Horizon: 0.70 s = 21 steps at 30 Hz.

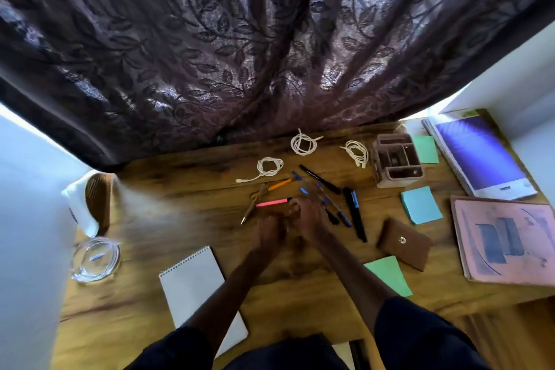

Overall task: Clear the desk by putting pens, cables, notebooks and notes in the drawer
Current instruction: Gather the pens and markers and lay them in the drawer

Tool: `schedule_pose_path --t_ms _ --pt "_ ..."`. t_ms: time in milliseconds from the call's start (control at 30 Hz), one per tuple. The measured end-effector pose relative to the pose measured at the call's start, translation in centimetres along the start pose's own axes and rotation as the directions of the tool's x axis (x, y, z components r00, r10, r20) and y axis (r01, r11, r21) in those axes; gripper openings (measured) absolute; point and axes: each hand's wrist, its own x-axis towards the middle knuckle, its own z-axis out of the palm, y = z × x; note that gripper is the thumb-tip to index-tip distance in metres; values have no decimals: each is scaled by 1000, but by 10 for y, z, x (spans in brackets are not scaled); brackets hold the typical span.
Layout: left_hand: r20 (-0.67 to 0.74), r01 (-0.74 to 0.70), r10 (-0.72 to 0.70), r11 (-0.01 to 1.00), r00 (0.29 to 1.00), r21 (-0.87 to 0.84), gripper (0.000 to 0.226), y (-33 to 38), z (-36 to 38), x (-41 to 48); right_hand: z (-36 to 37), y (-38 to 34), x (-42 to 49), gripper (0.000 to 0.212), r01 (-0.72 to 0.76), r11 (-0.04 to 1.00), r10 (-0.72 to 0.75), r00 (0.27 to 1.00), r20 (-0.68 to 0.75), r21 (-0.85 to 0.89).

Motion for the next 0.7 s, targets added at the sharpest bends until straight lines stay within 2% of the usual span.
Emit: schedule_pose_path --t_ms 100,200,267,333,367,467,567,633,700 --pt "-20 88 -86 987 996 134 13 2 -33 3 17 1 31 32 59 993 -59 998 -3 -104" --pt "-100 147 -135 982 986 120 10 -2 -64 10 59 23 67 19 47 989 -42 998 39 -137" --pt "-101 157 -143 976 985 151 11 -19 -68 22 41 -3 53 25 73 985 -73 997 4 -157" --pt "-75 180 -169 967 983 179 24 -35 -68 30 23 -20 30 32 128 973 -123 992 39 -193" --pt "-79 182 -171 969 982 165 21 -38 -68 32 23 -16 23 32 143 969 -136 990 44 -200" --pt "-75 123 -113 982 991 143 14 -41 -70 28 20 -1 -1 27 132 977 -134 991 -1 -168" --pt "-36 139 -136 979 990 146 9 -38 -69 24 11 7 -23 23 163 983 -168 984 -60 -88" --pt "-37 156 -153 978 988 136 7 -37 -69 19 6 12 -33 18 188 982 -185 974 -129 8" --pt "-37 84 -79 985 996 149 3 -31 -69 9 0 17 -44 17 213 966 -179 960 -215 145"
